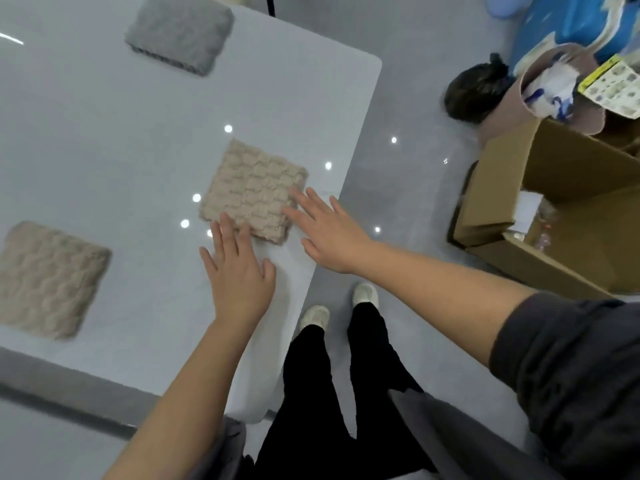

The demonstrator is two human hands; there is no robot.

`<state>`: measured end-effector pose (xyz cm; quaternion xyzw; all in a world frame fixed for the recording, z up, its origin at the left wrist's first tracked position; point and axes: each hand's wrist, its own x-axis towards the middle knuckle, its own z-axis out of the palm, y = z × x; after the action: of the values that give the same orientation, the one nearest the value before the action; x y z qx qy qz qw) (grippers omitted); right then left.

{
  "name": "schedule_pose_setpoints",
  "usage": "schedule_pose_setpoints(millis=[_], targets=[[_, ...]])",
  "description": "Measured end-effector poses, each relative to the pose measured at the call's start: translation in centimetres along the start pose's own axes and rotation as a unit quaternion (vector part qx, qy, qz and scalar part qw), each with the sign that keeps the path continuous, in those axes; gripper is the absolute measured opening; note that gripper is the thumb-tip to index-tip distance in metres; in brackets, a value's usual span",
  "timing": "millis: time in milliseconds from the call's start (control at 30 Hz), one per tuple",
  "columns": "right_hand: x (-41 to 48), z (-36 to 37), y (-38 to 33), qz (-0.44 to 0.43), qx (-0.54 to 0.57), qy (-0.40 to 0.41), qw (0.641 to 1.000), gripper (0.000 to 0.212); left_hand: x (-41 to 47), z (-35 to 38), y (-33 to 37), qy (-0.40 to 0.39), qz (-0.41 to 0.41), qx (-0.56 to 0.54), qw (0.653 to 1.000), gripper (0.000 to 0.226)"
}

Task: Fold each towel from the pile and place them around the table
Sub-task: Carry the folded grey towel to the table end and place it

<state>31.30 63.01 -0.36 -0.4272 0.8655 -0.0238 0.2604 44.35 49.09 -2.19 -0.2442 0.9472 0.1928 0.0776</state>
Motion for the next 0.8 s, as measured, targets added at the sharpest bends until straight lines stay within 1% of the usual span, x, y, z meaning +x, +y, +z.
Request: schedule_pose_setpoints(millis=[133, 233, 367, 433, 633, 700, 800], targets=[[2.3, -0.5, 1.6, -0.047, -0.011, 0.01, 0.999, 0.068, 0.3, 0.8, 1.1, 0.024, -0.082, -0.032, 0.996, 0.071], [3.9, -0.5, 3.0, -0.077, -0.038, 0.014, 0.996, 0.068, 0.9, 1.5, 2.3, 0.045, -0.153, -0.059, 0.985, 0.073], [6.6, -1.4, 5.2, -0.142, -0.014, 0.06, 0.988, 0.064, 2.3, 2.5, 4.6, 0.09, -0.263, -0.1, 0.955, 0.067], [8.2, -2.2, 6.0, -0.17, 0.001, 0.062, 0.983, 0.063, 3.1, 3.1, 5.4, 0.122, -0.303, -0.115, 0.938, 0.066], [13.0, -3.3, 6.7, -0.248, 0.014, 0.033, 0.968, 0.065, 6.0, 4.4, 6.2, 0.218, -0.368, -0.174, 0.887, 0.069], [14.2, -3.5, 6.5, -0.264, 0.019, 0.033, 0.964, 0.066, 6.9, 4.4, 6.0, 0.239, -0.373, -0.181, 0.878, 0.07], [15.6, -3.9, 5.9, -0.267, 0.019, 0.027, 0.963, 0.067, 8.0, 4.2, 5.5, 0.245, -0.383, -0.177, 0.873, 0.069]])
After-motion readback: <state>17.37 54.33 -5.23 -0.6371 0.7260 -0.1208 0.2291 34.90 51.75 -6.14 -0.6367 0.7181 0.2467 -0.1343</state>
